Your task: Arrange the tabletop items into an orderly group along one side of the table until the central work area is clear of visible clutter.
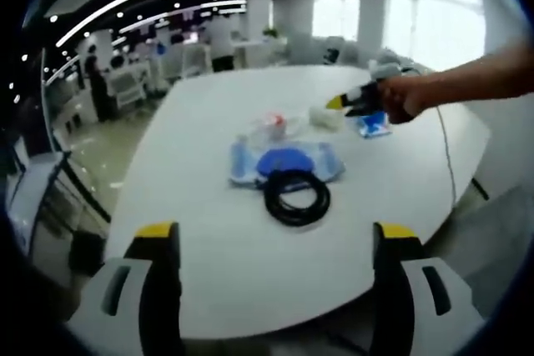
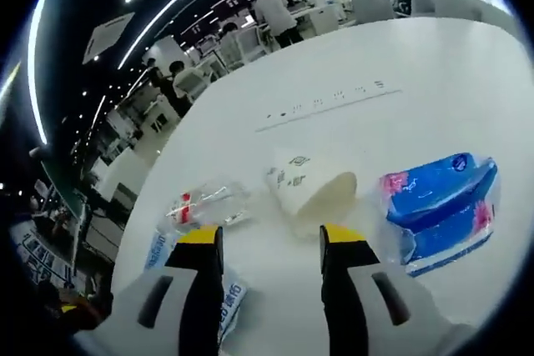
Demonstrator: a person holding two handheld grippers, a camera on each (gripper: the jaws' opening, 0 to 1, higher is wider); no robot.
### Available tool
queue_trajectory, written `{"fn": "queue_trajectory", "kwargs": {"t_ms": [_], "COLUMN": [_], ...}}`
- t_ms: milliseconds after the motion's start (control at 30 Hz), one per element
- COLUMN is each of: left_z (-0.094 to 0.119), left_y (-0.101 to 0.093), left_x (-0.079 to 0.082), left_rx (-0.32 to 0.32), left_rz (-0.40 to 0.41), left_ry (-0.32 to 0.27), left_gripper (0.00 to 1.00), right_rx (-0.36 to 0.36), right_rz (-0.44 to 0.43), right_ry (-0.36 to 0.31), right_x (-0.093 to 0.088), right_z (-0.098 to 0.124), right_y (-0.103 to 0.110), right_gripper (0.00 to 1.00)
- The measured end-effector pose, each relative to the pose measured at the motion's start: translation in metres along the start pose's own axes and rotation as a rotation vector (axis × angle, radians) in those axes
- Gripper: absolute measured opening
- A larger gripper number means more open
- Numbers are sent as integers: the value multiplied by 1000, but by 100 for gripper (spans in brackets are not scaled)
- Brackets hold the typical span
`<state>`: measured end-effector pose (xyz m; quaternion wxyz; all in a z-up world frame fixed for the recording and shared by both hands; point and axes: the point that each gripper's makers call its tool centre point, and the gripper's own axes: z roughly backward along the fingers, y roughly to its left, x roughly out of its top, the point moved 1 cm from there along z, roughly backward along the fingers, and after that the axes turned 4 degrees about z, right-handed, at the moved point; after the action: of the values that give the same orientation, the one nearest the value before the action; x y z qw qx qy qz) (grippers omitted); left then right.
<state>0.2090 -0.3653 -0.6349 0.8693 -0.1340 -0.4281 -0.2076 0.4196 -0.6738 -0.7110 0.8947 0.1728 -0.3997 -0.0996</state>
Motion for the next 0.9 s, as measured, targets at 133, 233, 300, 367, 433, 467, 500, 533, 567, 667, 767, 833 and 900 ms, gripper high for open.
{"fn": "queue_trajectory", "kwargs": {"t_ms": [133,233,300,367,433,467,500,533,567,667,767,833,900], "left_z": [0,0,0,-1,-1,-1,-1,-1,-1,-1,-2,-3,-3], "left_y": [-3,-5,-5,-6,-6,-6,-6,-5,-5,-3,-2,-2,-4], "left_x": [1,1,1,0,-1,0,0,0,-1,-1,-1,-2,-2], "left_rx": [-11,-22,-24,-27,-30,-30,-28,-27,-26,-19,-18,-18,-24], "left_rz": [-7,-3,-5,-10,-10,-11,-11,-10,-8,-8,-4,-7,-9], "left_ry": [-1,-4,-4,4,6,5,4,4,5,10,9,13,14], "left_gripper": [93,94,94,94,94,94,94,94,94,94,94,93,93], "right_rx": [-29,-36,-32,-32,-36,-49,-63,-62,-57,-41,-35,-35,-27], "right_rz": [-30,-70,-73,-56,-61,-71,-84,-95,-111,-97,-69,-49,-32], "right_ry": [8,-7,-16,-16,-9,-10,-18,-22,-30,-38,-40,-38,-39], "right_x": [-1,1,4,6,6,6,7,8,9,13,16,17,17], "right_z": [-12,-15,-18,-21,-25,-26,-25,-25,-24,-20,-18,-14,-10], "right_y": [-11,-13,-12,-10,-12,-15,-17,-18,-15,-9,-8,-6,-2], "right_gripper": [44,42,39,36,30,28,24,20,15,1,1,0,0]}}
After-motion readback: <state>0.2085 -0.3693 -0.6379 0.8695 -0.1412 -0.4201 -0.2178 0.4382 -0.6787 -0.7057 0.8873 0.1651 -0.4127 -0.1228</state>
